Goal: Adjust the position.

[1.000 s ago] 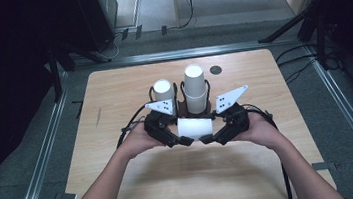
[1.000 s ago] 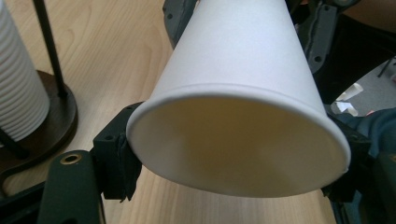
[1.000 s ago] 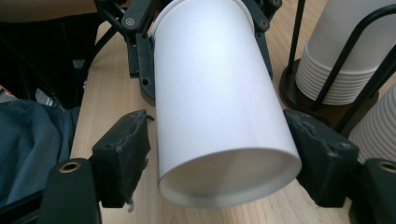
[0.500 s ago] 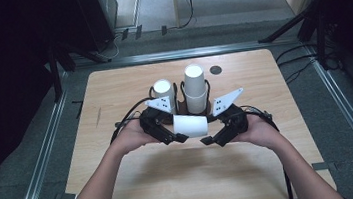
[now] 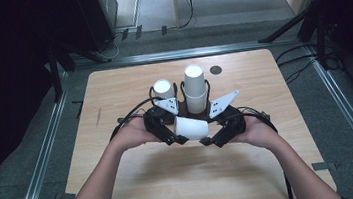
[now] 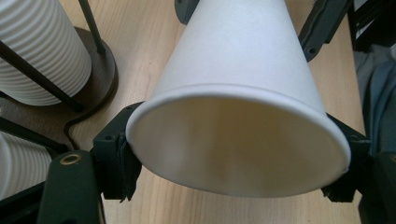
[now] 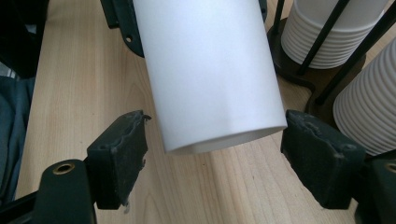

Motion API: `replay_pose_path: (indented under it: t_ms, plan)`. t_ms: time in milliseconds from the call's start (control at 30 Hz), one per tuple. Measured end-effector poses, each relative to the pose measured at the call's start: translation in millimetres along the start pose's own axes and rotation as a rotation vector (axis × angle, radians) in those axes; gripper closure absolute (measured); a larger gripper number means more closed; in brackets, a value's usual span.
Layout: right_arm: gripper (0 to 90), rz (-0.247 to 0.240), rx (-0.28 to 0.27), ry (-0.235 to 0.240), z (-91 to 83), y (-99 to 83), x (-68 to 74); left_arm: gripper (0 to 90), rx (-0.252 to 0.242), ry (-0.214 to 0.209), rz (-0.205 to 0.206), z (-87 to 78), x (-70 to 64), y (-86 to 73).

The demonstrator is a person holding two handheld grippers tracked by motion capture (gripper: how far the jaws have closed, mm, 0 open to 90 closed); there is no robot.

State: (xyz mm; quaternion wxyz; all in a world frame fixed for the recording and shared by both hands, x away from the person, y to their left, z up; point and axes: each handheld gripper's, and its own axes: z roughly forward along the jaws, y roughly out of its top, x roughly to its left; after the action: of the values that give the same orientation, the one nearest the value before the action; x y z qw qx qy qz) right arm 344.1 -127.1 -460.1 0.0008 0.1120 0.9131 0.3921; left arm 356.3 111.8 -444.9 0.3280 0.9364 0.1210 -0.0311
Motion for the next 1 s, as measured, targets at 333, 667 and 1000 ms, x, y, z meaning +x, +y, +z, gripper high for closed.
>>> replay_pose_path:
  t_ms: [333, 667, 1000]
  plan:
    - [23.4, -0.025, 0.03, -0.001, 10.5, 1.2, 2.6, 23.0, 0.07, -0.013, -0.005, 12.9, 0.1, 0.9]
    - [29.6, -0.045, 0.083, 0.012, 22.7, 2.0, 6.8, 22.3, 0.102, -0.045, 0.008, 22.4, -2.5, 2.7]
    - [32.9, -0.081, 0.083, 0.012, 22.8, 1.5, 8.9, 18.0, 0.071, -0.023, 0.021, 21.5, -5.4, 1.5]
